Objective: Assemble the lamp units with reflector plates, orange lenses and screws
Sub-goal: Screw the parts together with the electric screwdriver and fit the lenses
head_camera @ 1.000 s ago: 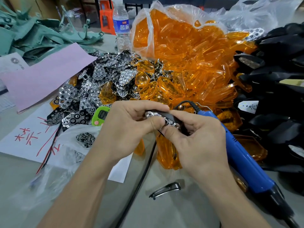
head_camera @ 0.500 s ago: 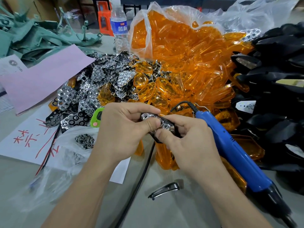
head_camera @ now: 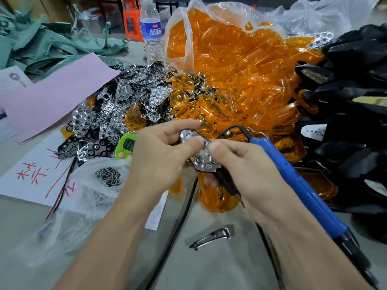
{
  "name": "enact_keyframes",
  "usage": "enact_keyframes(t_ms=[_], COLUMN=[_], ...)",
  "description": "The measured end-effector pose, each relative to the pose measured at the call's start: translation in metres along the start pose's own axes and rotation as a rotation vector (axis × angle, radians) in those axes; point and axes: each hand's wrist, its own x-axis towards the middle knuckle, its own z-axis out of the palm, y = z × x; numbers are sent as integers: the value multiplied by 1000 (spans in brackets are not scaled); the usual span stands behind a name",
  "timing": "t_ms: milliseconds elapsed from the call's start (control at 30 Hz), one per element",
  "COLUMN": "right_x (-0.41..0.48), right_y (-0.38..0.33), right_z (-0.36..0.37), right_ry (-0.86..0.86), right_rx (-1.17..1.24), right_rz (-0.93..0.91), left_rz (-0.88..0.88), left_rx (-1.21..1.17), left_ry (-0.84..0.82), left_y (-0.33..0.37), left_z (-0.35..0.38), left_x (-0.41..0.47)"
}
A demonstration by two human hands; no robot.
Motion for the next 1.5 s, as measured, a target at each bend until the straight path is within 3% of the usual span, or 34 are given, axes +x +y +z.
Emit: enact_keyframes(t_ms=[67,167,367,567,767,933,1133,1500], right_x=[-3,-6,-4,-1,1,0,-2,-3], right_y=[-6,-7,-6,1,5,2,-2,2], right_z=[1,0,0,8,10,7,6,9], right_ry=[-75,-83,-129,-18,63,52,82,107], right_rx=[247,345,316,153,131,128,138,223], right_rz=[87,111,108,14,-52,-62,-71,-64], left_rz=[-65,-88,-45,17,-164,-204,-150,-31], left_rx=[-119,-193,-199,-105,-227,-348,-375,-231], left_ry=[-10,-32,-34,-10,-157,-258,-334,-278], left_y=[0,2,4,1,3,5,6,5], left_z=[-7,-11,-11,-7,-10,-15,-13,4], left_x=[5,5,3,0,4,8,3,-5])
